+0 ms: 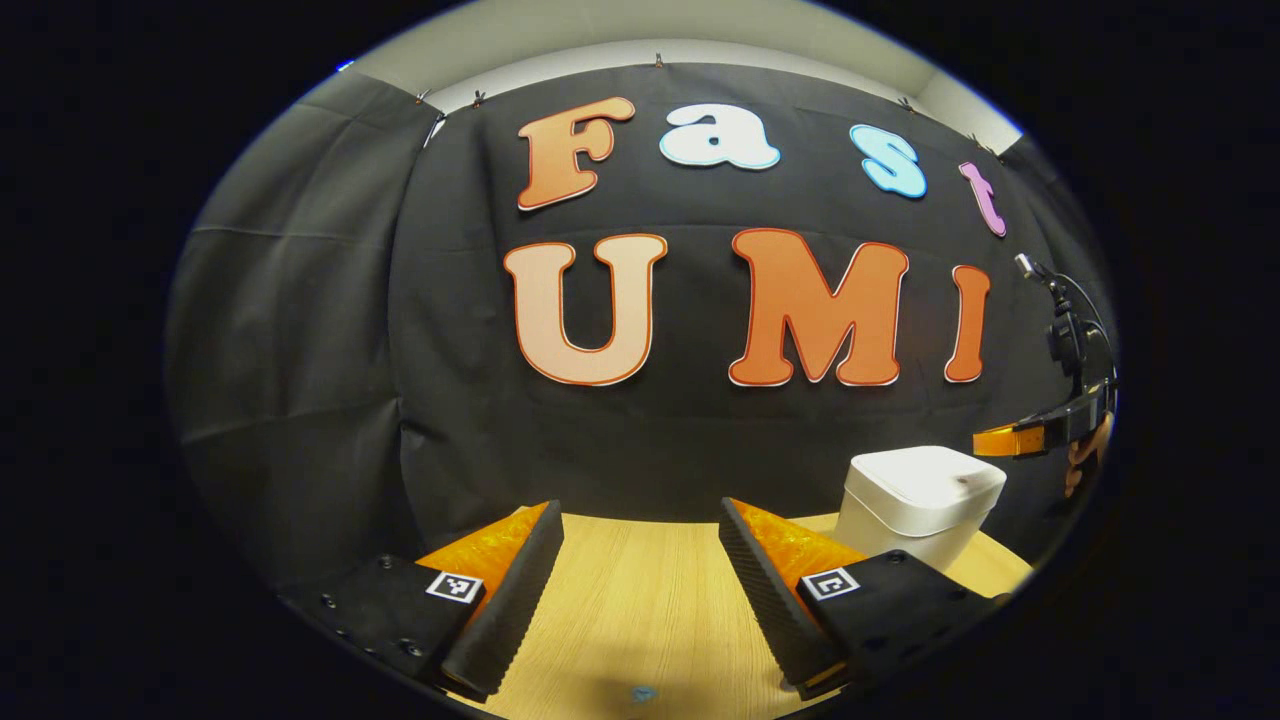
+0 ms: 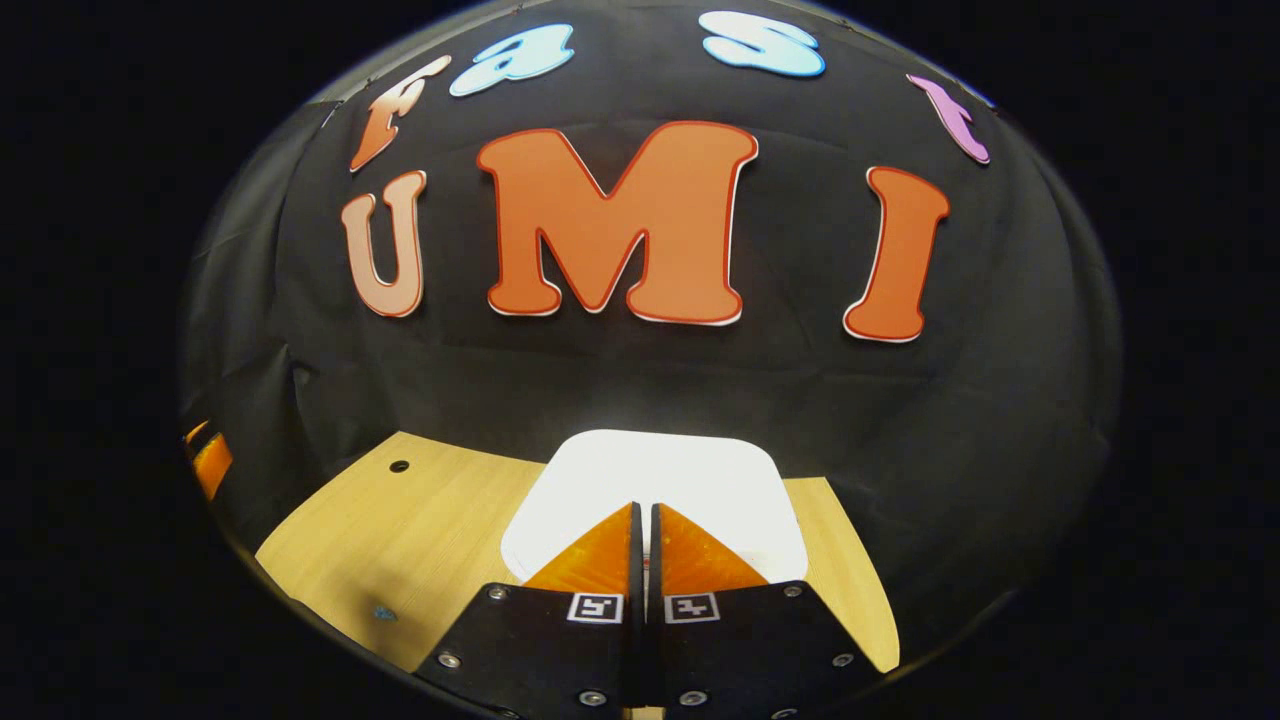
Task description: Press the lid of the desktop garbage bin to open it, pick up the crumpled paper on the desktop and throw it into the bin, then pick up the pop can on the desktop and drop it into the bin, and finally close the garbage bin lid.
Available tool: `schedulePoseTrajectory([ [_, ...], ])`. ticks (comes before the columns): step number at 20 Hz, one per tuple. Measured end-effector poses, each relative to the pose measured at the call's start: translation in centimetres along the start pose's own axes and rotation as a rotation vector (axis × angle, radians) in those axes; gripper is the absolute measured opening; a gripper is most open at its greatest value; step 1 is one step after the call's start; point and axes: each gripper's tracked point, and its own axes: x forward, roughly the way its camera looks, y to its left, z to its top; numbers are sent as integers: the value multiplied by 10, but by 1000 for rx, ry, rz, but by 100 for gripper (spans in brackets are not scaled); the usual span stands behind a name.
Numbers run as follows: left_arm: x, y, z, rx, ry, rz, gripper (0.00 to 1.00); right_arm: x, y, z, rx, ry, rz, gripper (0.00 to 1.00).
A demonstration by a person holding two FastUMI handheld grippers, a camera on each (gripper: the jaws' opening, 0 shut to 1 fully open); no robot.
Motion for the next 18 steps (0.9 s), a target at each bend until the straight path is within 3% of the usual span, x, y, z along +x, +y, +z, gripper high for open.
schedulePoseTrajectory([
  [9, -1, 4, -1, 5, 9, 13, 99, 18, 3, -31, -39, 106, -4, 1],
  [18, -4, -1, -3, 11, 27, -26, 100, 20, 3, -33, 3, 127, -27, 1],
])
